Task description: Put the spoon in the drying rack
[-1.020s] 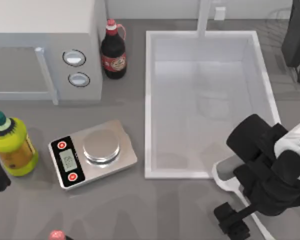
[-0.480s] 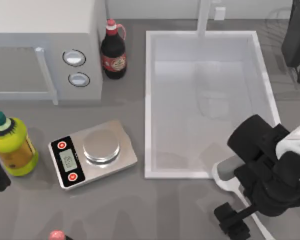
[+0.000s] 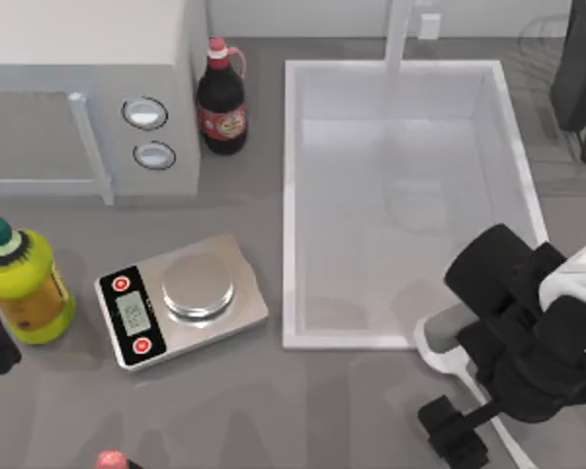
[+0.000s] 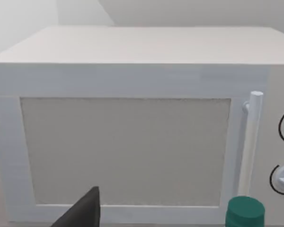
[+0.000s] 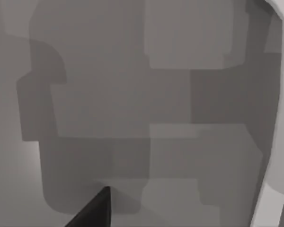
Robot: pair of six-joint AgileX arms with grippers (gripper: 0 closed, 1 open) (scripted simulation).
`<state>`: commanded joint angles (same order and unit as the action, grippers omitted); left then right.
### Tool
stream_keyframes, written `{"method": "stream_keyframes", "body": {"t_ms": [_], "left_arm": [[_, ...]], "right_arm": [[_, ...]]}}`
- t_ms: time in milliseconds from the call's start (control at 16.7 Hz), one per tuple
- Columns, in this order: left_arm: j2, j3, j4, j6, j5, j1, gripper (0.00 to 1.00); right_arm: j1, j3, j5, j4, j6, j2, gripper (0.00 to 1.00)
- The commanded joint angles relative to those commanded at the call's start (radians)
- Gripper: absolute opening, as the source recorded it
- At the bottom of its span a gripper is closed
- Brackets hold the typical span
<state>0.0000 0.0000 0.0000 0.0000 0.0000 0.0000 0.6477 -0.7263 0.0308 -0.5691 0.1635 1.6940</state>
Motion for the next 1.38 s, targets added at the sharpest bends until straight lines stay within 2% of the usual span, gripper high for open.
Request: {"method": "stream_keyframes", "body": {"t_ms": [120, 180, 600, 840, 1020, 1380], "left_arm": [[0.0, 0.0, 0.0, 0.0, 0.0, 0.0, 1.0], [0.0, 0.0, 0.0, 0.0, 0.0, 0.0, 1.0], [0.0, 0.0, 0.0, 0.0, 0.0, 0.0, 1.0], [0.0, 0.0, 0.0, 0.0, 0.0, 0.0, 1.0], [0.0, 0.0, 0.0, 0.0, 0.0, 0.0, 1.0], [0.0, 0.0, 0.0, 0.0, 0.0, 0.0, 1.0]], "right_arm": [[0.0, 0.0, 0.0, 0.0, 0.0, 0.0, 0.02], [0.0, 0.0, 0.0, 0.0, 0.0, 0.0, 0.0], [0.0, 0.0, 0.0, 0.0, 0.0, 0.0, 0.0], [0.006, -0.065, -0.019, -0.094, -0.003, -0.067, 0.0], [0.009, -0.184, -0.017, -0.227, -0.004, -0.085, 0.0], [0.004, -0.501, -0.018, -0.667, -0.009, -0.158, 0.0]]}}
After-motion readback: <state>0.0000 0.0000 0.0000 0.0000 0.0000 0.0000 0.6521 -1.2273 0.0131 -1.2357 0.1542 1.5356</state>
